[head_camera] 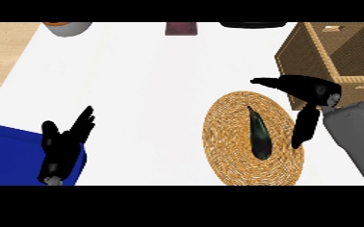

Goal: Pick the eggplant from the placemat and place it in the basket

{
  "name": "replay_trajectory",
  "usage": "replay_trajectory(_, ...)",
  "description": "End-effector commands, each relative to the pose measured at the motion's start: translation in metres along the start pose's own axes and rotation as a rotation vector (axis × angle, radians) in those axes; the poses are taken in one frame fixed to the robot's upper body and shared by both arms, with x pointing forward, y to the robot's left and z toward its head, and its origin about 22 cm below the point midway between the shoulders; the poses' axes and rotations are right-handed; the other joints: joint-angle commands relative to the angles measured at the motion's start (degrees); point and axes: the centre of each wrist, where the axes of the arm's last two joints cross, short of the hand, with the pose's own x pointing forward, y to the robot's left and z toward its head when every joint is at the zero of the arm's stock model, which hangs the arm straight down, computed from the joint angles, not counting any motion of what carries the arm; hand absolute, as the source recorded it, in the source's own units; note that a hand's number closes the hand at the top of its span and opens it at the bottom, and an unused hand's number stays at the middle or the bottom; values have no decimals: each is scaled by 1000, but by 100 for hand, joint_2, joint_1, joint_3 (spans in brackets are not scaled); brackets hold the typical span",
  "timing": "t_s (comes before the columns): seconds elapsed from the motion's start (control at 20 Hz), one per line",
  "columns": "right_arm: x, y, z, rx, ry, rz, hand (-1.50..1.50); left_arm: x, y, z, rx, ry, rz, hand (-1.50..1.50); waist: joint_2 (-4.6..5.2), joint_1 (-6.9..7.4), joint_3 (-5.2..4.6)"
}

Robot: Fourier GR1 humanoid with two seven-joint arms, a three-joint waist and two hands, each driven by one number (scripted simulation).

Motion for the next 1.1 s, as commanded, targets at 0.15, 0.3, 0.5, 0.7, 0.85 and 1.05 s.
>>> replay_trajectory(0.15, 2, 33, -26, -11, -7, 4, -150, -28, -9, 8, 25, 110, -11, 0, 49, 35, -61)
replay_trajectory(0.3, -6, 30, -30, -14, -8, -22, -150, -43, 23, 3, 31, 136, -12, 0, 67, 32, -65)
replay_trajectory(0.5, -1, 22, -30, 7, -19, 6, -150, -39, 4, 4, 38, 125, -17, 0, 51, 19, -65)
replay_trajectory(0.7, 13, 40, -44, 47, 40, 55, -150, -43, -1, 12, 35, 129, -21, 0, 41, 41, -66)
replay_trajectory(0.85, -8, 67, -42, 91, 66, 77, -150, -21, -1, 0, 47, 116, 2, 0, 42, 0, -62)
replay_trajectory(1.05, -17, 43, -27, 91, 63, 67, -150, -29, -9, 14, 42, 136, 0, 0, 29, -3, -64)
